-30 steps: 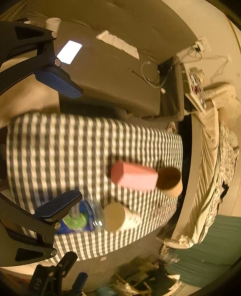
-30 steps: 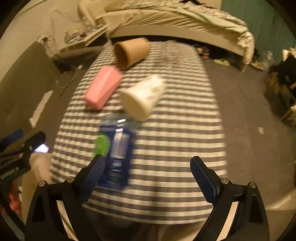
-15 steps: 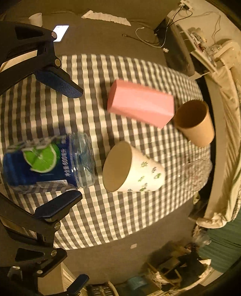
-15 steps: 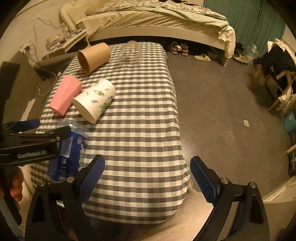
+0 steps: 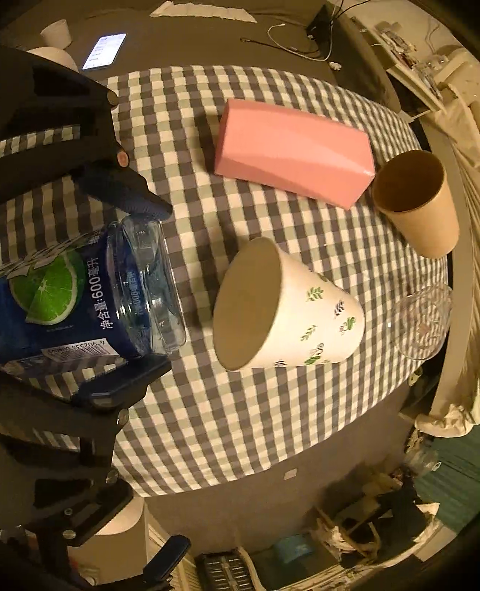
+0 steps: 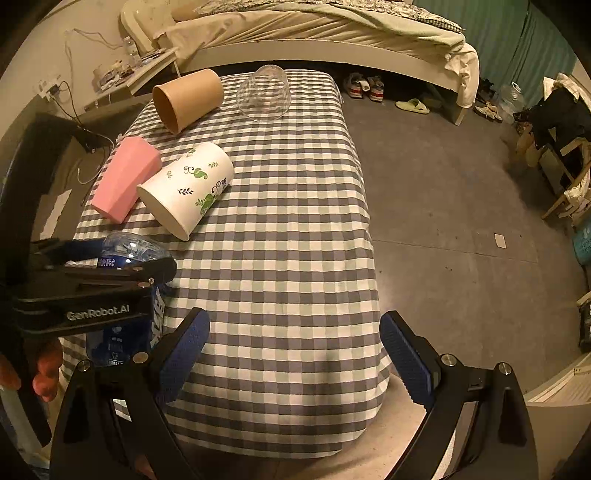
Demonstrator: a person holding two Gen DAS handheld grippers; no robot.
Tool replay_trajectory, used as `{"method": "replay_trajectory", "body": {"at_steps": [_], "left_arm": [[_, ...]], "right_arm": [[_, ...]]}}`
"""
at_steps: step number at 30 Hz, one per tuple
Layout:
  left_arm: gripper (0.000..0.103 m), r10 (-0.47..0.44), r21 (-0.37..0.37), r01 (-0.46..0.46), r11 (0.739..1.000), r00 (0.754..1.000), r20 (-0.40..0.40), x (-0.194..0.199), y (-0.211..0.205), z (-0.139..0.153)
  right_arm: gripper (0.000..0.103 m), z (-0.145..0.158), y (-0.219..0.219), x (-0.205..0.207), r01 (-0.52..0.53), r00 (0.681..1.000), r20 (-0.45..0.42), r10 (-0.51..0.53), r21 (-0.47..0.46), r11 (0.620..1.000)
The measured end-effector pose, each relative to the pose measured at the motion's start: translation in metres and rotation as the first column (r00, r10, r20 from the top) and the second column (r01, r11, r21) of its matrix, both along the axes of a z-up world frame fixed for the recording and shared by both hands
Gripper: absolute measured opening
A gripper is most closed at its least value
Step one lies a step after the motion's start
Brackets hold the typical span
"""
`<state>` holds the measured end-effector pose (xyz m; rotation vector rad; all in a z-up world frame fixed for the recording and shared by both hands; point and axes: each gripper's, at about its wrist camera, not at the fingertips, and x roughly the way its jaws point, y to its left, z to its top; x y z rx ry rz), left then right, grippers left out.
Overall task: Flip cup upside down
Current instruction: 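Grasp the bottle with the left tool while the right tool releases it, then rotate the held bottle upright with the left tool and lower it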
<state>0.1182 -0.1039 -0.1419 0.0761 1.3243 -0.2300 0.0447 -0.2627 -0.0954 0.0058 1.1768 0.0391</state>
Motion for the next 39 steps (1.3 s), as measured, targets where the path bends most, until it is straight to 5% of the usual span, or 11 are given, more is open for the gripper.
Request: {"method": "replay_trajectory", "body": {"at_steps": [11, 20, 29, 39], "left_arm": [[0.076, 0.02, 0.012, -0.022, 1.0, 0.988, 0.155, -0.011, 0.014, 0.042], [0.076, 0.062, 0.044, -0.085, 0.995, 0.924, 0.378, -0.031, 0.025, 0.06], [0.076, 0.01, 0.079, -0.047, 0.996, 0.909, 0.417, -0.059, 0.021, 0.056], [0.077, 0.007, 0.055, -0.03, 0.998, 0.927, 0.375, -0.064, 0.018, 0.052]], "right_arm": [[0.094, 0.009, 0.005, -0.007, 0.002, 1.0, 0.016, -0.002, -0.015, 1.0], [0.094, 0.012, 0.01, -0.015, 0.0, 1.0, 0.016, 0.0, -0.028, 1.0], [0.094, 0.012, 0.015, -0.015, -0.008, 1.0, 0.013, 0.008, -0.035, 0.999], [0.094, 0.017, 0.015, -0.018, -0.003, 1.0, 0.022, 0.004, -0.043, 0.999]]}}
